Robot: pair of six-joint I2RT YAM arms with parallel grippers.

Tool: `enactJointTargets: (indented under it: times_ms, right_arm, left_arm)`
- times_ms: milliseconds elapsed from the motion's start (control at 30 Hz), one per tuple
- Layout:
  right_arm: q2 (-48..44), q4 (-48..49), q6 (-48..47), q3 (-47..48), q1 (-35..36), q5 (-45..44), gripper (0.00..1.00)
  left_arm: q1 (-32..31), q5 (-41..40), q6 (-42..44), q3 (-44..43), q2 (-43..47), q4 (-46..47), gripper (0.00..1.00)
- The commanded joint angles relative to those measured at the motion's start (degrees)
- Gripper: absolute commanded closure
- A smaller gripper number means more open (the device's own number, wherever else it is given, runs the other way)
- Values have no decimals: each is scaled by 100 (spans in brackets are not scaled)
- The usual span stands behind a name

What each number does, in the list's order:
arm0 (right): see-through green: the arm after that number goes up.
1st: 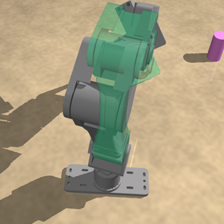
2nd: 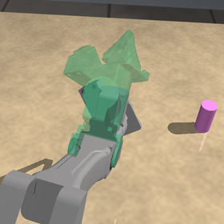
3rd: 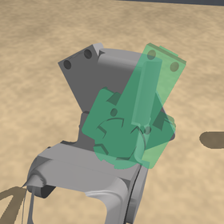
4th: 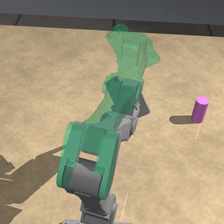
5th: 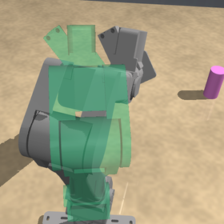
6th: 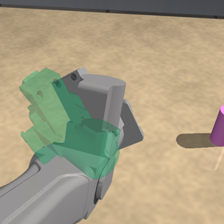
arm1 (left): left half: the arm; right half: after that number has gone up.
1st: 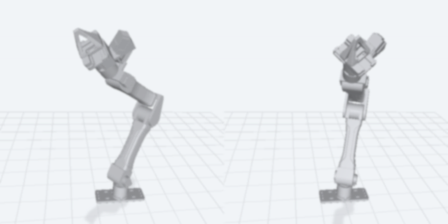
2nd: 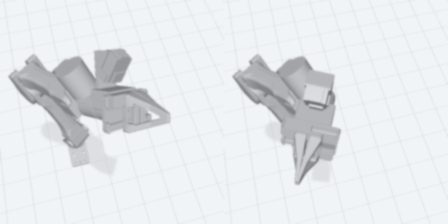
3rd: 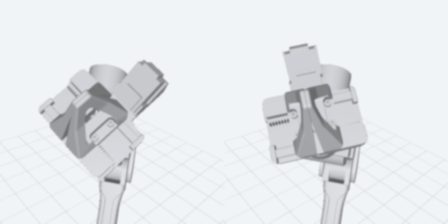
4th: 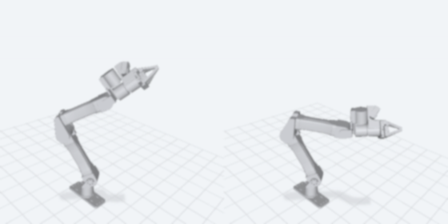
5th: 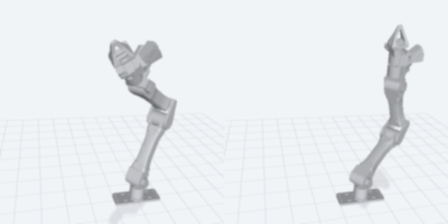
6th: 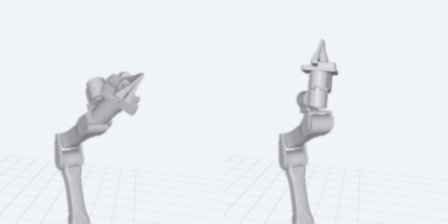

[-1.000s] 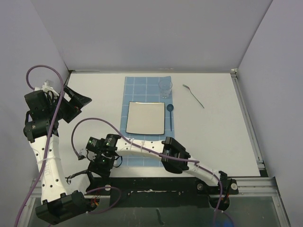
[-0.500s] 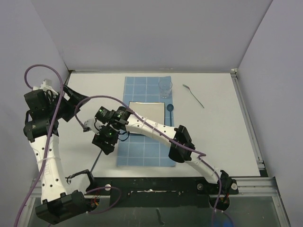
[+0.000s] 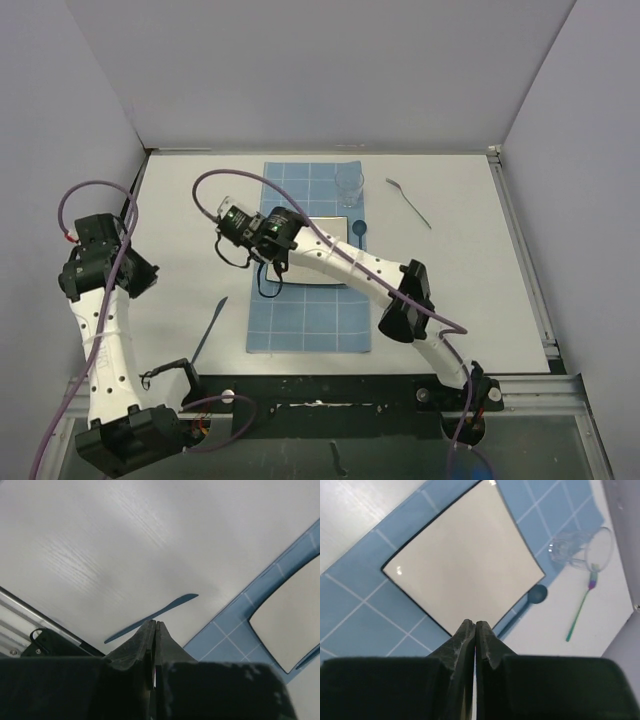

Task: Set the dinner table for one person
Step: Pick up the knife at the center of the board.

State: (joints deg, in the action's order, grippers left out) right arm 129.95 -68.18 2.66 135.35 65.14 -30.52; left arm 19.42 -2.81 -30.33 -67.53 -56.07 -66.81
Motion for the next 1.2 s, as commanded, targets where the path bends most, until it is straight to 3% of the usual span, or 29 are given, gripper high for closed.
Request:
enactJointTargets:
  times_ms: [0,67,200,333,400,533,667,833,1167]
  right_arm:
    - [-854,-130,191,234,-56,-1037,100]
    - [-1015,-190,187,276,-68,-1099,100]
    - [-1321,-304,111,433,-165,-1037,100]
    - [-1454,-394,82,694,-365,-916,100]
    - [-1573,-305,104,625,-460,-823,100]
    - [-1852,27,139,199,-704,-573,100]
    - [-2108,201,152,-169,-1022,-360,100]
    - [-2576,452,120,-750,-1612,48,100]
    - [-2803,578,95,-1131,-2036,568,100]
  left_arm:
    - [-46,131,-54,801,6,51,100]
    - [-130,248,-202,1147,28,292,100]
    - [-254,-38,-513,704,-402,-104,100]
    - [-1411,-1460,-1040,25,-1055,-923,100]
    - [-1661,-2003,-1263,-325,-1548,-1418,100]
    - [-1771,-1983,-1859,-886,-2769,-2030,100]
    - [-2704,-2196,-3209,-896,-3475,-2312,100]
    - [-3231,-1381,-4164,23,-3061,-1295,100]
    - [-3327,-1171,-5231,1781,-1330,-381,100]
